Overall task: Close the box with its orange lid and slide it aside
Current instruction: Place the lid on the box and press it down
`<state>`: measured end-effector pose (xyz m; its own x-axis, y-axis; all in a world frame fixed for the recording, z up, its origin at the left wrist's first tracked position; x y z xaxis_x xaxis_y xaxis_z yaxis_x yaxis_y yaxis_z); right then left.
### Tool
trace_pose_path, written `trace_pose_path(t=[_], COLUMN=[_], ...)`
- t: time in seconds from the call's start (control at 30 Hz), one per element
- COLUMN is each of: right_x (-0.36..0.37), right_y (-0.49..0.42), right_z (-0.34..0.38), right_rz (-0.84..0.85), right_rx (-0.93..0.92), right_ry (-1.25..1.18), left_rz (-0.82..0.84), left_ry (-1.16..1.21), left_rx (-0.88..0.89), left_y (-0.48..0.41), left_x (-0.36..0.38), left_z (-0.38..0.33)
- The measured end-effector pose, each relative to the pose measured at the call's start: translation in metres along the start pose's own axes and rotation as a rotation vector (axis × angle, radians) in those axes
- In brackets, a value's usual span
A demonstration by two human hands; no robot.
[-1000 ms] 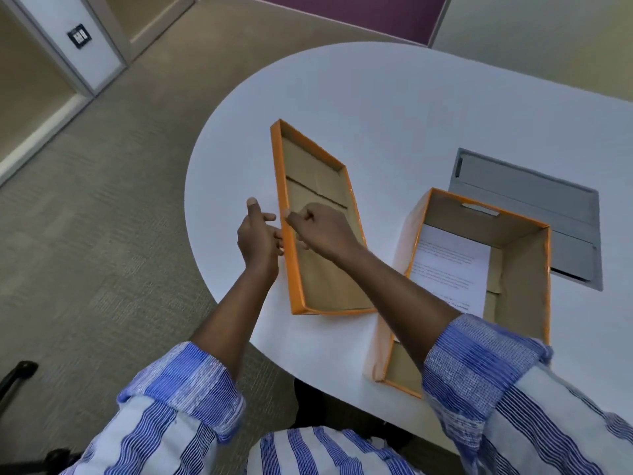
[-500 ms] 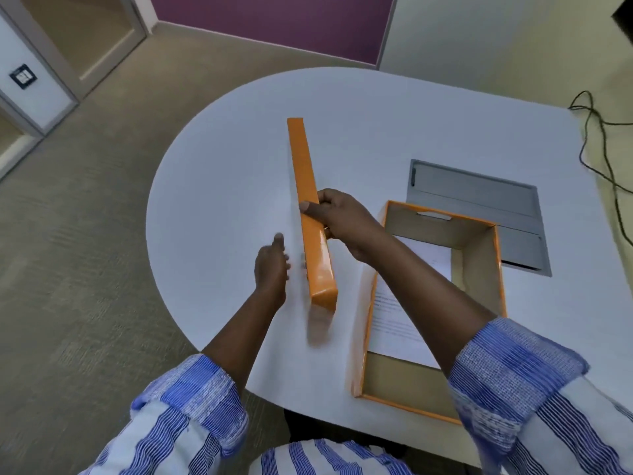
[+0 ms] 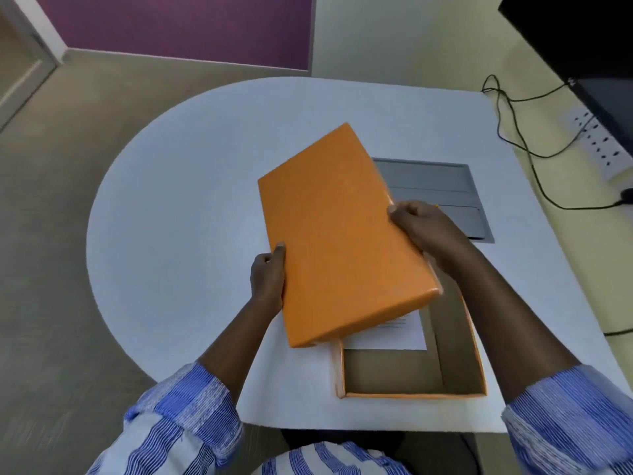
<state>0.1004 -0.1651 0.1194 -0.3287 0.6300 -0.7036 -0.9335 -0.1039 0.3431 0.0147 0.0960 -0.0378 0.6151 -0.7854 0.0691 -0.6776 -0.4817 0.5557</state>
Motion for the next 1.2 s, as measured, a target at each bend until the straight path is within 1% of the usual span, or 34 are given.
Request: trace_pose_path(t=[0.07,0.1,0.27,0.43,0.6,0.67,0.73,0.8,0.87,1.03,1.2], right_x=[-0.009,-0.012,-0.012,-0.006,0.0,0.0,0.001,0.001,0.0,-0.005,0.0], right_y=[0.005,0.009,0.033,0.052,0.061,0.063,0.066,0.07,0.073,0.084,0.102], right_z=[-0.03,-0.045,-0.106,-0.147,-0.175,-0.185,-0.195,-0.203,-0.208,-0.216,-0.228], right_rz=[-0.108,-0.138,-0.202,-0.254,-0.153,-0.121,-0.085,-0.04,-0.023,-0.005,0.127], right_rx=[0.051,0.076,0.135,0.162,0.135,0.143,0.184,0.219,0.225,0.187,0.194], right_ry=[0.181,0.228,0.227,0.249,0.259,0.211,0.143,0.088,0.055,0.009,-0.049], left_rz=[0.055,0.082,0.151,0.183,0.135,0.061,0.005,0.032,0.04,-0.007,0.019], left_ry=[-0.073,-0.117,-0.33,-0.469,-0.563,-0.637,-0.695,-0.685,-0.646,-0.621,-0.637], left_rx=[0.056,0.081,0.229,0.298,0.382,0.348,0.255,0.19,0.184,0.178,0.148], left_y=[0.007,0.011,0.036,0.068,0.098,0.106,0.114,0.124,0.134,0.157,0.177], left_x=[0.019,0.028,0.066,0.085,0.091,0.087,0.081,0.078,0.075,0.065,0.059], left_z=[-0.01,-0.015,-0.028,-0.011,0.004,0.011,0.021,0.031,0.037,0.044,0.057])
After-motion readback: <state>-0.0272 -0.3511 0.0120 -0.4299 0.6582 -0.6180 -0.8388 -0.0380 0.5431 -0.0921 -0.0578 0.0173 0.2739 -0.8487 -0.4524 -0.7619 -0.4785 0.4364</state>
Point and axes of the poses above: each hand's wrist, its own y-axis away from the middle knuckle, its own x-axis out of the palm, z = x × y, the point moved 4 cm from there along -y, towards the middle knuckle, and after that the axes turned 13 degrees about y, right-handed, at the moved point
